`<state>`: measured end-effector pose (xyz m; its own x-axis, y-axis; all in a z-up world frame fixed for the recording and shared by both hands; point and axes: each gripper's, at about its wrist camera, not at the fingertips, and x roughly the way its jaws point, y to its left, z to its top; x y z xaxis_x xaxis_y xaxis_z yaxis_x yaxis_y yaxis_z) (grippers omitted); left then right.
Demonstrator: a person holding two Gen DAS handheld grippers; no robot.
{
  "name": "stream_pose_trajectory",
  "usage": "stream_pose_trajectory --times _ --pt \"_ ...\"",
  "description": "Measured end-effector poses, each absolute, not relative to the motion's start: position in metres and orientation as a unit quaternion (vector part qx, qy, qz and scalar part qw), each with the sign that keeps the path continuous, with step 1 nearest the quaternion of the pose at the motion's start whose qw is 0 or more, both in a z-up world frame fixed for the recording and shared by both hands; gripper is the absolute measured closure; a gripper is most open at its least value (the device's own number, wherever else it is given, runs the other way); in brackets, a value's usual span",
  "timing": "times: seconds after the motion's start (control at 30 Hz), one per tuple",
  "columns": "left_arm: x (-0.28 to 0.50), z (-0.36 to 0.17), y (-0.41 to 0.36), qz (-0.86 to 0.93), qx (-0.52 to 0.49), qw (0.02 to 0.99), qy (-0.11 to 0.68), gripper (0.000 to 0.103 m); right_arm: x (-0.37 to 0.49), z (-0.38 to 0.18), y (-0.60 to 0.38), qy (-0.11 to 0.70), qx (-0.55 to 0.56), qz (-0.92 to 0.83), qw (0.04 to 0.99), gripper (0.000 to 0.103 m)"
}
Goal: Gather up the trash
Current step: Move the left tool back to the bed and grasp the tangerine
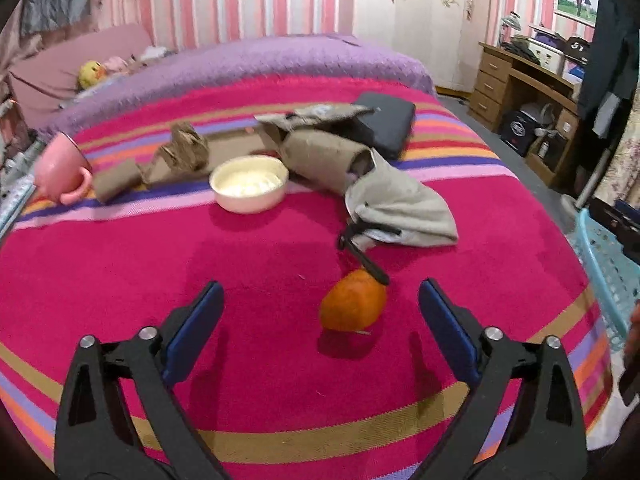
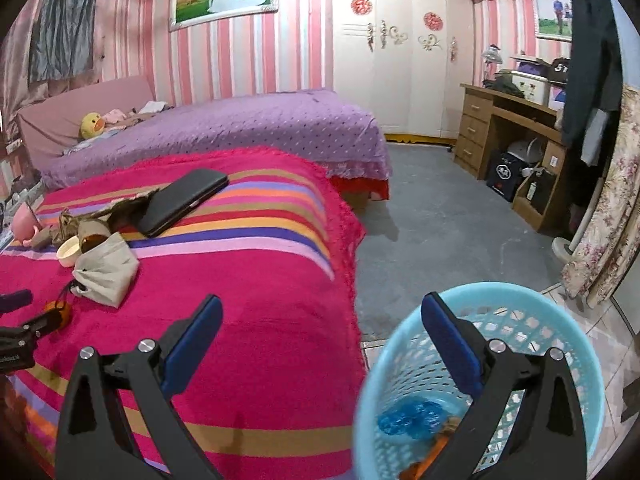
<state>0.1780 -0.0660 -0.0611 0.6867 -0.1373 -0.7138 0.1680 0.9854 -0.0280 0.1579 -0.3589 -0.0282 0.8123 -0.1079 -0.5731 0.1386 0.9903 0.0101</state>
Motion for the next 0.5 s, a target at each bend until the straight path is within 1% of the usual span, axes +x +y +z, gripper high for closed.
stream_pose_trajectory --times 0.03,0.07,0.1,0.13,0.17,0.2,0.23,0.27,0.37,0.5 --pt "0.179 -0.063 -0.067 -0.087 0.021 0.916 0.391 0.016 0.159 -0.028 -0.356 0.3 0.023 -0.065 0.952 0.006" --pt "0.179 -0.065 -0.069 -0.092 0.023 0.914 0.395 0.023 0.161 -0.028 -0.352 0.3 0.021 -0.063 0.952 0.006" --pt "0.181 -0.067 -0.072 -0.102 0.027 0.91 0.4 0.033 0.162 -0.028 -0.35 0.301 0.02 -0.061 0.952 0.006" --pt "0.182 -0.069 -0.075 -0.107 0.032 0.908 0.405 0.038 0.164 -0.028 -0.348 0.301 0.021 -0.06 0.951 0.006" --pt "0.183 -0.07 -0.077 -0.107 0.039 0.907 0.405 0.044 0.165 -0.029 -0.346 0.302 0.022 -0.058 0.951 0.006" --pt "0.182 -0.07 -0.079 -0.109 0.046 0.908 0.402 0.053 0.167 -0.029 -0.343 0.304 0.024 -0.055 0.951 0.006" --pt "0.181 -0.07 -0.08 -0.115 0.046 0.908 0.401 0.06 0.169 -0.029 -0.342 0.305 0.025 -0.053 0.95 0.006" --pt "0.18 -0.07 -0.081 -0.121 0.047 0.907 0.401 0.072 0.171 -0.03 -0.339 0.307 0.025 -0.052 0.95 0.006" --pt "0.177 -0.068 -0.079 -0.129 0.051 0.906 0.401 0.075 0.176 -0.033 -0.328 0.311 0.021 -0.044 0.949 0.006" --pt "0.171 -0.062 -0.069 -0.119 0.066 0.911 0.39 0.076 0.181 -0.034 -0.316 0.315 0.013 -0.036 0.948 0.006"
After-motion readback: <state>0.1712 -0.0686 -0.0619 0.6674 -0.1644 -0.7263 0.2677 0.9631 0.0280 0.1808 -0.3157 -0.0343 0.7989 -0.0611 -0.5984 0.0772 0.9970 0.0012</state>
